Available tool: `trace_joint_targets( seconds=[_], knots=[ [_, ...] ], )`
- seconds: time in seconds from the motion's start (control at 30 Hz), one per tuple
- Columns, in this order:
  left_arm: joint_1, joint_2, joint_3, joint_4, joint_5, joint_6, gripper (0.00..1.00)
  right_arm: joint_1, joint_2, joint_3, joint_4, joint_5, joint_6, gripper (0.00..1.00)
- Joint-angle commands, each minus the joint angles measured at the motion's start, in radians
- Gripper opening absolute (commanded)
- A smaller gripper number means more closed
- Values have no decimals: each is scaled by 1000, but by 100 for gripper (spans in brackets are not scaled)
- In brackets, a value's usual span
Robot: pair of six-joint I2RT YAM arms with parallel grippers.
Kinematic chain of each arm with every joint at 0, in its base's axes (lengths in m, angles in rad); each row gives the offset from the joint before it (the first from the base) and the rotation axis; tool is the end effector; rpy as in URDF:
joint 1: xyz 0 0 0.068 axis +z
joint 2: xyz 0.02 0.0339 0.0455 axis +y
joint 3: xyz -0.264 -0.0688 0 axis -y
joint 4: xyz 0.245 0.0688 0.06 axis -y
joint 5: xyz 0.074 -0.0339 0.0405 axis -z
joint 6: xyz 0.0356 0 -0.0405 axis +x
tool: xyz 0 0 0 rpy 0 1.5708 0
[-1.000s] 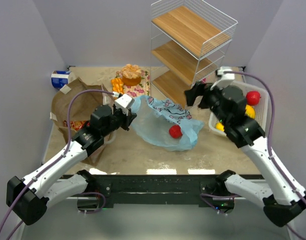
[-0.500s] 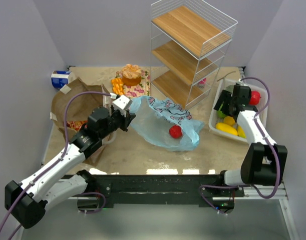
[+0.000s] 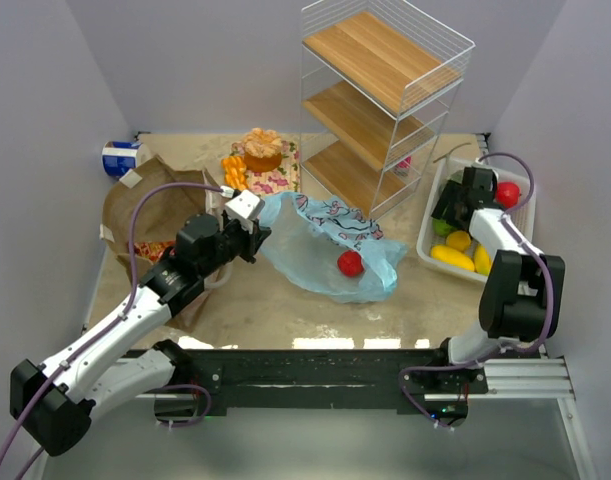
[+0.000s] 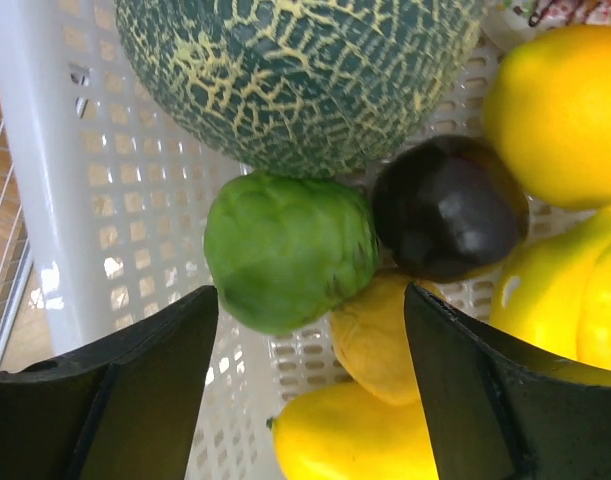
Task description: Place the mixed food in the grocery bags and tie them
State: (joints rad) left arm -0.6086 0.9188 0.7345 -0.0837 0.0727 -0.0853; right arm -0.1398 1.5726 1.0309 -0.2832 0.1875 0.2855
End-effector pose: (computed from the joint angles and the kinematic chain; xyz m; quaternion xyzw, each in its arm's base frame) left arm 0.1768 -0.1263 0.3084 0.2269 0.7620 -0.2332 0.5600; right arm 0.3311 -0.0533 0.2225 0.2290 0.8991 -0.0605 0.3681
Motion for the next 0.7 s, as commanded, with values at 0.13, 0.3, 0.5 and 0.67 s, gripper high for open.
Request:
trace_joint_targets(
  seconds=[0.13, 0.3, 0.5, 0.67],
  knots=[
    [6, 6, -3, 41, -10, 18, 0, -9, 78, 24, 81, -26, -22, 74],
    [6, 3, -4, 42, -10, 18, 0, -9, -27, 5, 50, 6, -22, 49],
    [6, 11, 0, 44, 13, 15, 0, 25, -476, -101, 108, -28, -2, 29],
    [6, 23, 3, 42, 16, 13, 0, 360, -721, -127, 107, -141, 21, 31]
  ],
)
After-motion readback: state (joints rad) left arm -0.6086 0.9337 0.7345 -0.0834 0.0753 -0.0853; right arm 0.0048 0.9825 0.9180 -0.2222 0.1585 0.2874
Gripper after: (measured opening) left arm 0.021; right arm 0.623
